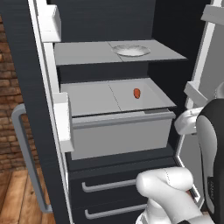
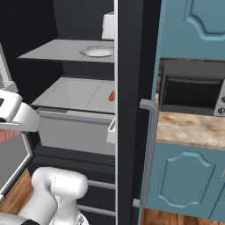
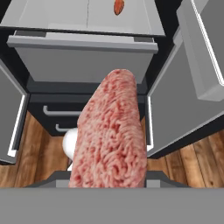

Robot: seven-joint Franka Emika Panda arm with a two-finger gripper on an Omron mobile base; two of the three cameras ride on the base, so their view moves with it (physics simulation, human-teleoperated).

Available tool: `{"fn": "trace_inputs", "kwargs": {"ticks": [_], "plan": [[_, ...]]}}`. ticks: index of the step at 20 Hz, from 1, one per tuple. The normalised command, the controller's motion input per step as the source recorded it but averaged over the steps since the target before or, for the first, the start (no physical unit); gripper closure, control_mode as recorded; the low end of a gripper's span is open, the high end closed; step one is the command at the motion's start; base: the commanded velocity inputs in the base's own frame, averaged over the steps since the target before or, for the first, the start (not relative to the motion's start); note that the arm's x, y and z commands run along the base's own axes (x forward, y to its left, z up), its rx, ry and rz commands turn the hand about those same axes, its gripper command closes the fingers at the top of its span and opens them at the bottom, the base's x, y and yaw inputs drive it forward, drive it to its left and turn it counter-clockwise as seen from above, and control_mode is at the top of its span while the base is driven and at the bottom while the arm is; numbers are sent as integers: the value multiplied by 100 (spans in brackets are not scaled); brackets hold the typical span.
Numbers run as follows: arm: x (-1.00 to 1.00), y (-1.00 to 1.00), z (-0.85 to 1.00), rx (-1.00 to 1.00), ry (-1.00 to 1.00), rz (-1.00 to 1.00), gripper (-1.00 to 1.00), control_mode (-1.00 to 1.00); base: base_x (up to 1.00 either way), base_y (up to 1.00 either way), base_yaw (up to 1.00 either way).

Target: Retrieve the steak from the fridge and place it on the cutting board.

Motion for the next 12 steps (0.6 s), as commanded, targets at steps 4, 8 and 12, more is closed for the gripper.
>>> {"fn": "trace_inputs", "kwargs": {"ticks": [4, 8, 12], "plan": [[-1, 0, -5, 0, 1, 0, 100, -100, 0, 0, 0], [-6, 5, -3, 0, 0, 0, 100, 100, -5, 3, 0], [0, 0, 0, 0, 0, 0, 100, 100, -41, 22, -3]]}}
